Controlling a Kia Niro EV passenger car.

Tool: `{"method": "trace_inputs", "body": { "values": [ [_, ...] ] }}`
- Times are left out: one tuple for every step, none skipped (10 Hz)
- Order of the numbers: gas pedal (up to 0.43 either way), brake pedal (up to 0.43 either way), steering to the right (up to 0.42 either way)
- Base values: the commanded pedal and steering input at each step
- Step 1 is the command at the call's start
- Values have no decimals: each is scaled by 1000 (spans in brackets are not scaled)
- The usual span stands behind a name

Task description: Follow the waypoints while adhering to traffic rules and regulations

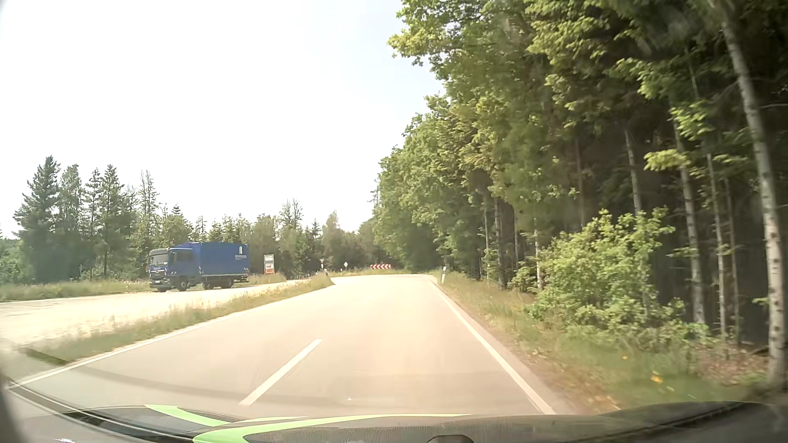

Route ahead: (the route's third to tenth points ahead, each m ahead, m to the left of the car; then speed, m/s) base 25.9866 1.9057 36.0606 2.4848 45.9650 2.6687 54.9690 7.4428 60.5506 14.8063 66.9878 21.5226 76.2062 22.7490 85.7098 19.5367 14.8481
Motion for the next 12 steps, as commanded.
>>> {"method": "trace_inputs", "body": {
  "values": [
    [0,195,-3],
    [0,195,-3],
    [0,195,-4],
    [0,195,-3],
    [0,195,-3],
    [0,177,-3],
    [0,165,-3],
    [0,159,-4],
    [0,165,-4],
    [0,165,-4],
    [0,165,-4],
    [0,159,-4]
  ]
}}
